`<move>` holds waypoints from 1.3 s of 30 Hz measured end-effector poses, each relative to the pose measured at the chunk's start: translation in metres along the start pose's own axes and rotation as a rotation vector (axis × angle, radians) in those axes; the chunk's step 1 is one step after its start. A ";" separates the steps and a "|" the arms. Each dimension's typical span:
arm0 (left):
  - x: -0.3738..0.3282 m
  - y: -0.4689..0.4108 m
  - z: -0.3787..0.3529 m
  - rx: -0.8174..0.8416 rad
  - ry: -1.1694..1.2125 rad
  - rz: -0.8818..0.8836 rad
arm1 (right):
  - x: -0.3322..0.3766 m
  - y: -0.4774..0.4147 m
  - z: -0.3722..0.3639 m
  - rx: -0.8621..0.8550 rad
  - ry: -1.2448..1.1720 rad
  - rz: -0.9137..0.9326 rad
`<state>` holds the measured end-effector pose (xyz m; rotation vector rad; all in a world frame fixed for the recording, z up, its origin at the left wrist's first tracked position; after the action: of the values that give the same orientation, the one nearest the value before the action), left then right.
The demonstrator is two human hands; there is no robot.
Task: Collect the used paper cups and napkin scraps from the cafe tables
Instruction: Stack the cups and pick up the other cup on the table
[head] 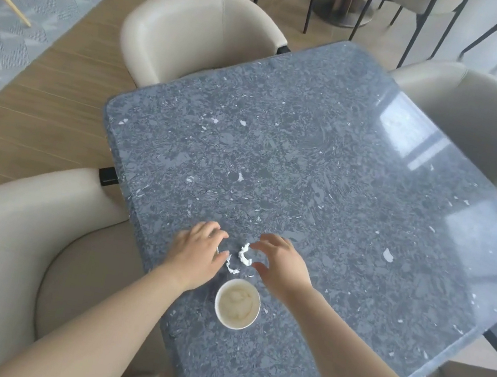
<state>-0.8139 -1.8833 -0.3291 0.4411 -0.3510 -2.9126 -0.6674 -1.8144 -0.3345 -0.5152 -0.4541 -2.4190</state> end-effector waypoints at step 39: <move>0.000 0.003 0.005 0.013 0.055 0.009 | 0.018 0.015 0.032 -0.065 -0.199 0.071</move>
<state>-0.8155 -1.8849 -0.3237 0.5197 -0.3637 -2.8844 -0.6626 -1.8206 -0.2953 -0.7916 -0.4345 -2.3303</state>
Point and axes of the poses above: each hand's wrist, its own y-axis away from the middle knuckle, its own z-axis out of the back of the hand, x = y × z, the point moved 6 cm from there along -y, towards the middle knuckle, and after that the axes turned 3 degrees about -x, right-handed, at the moved point
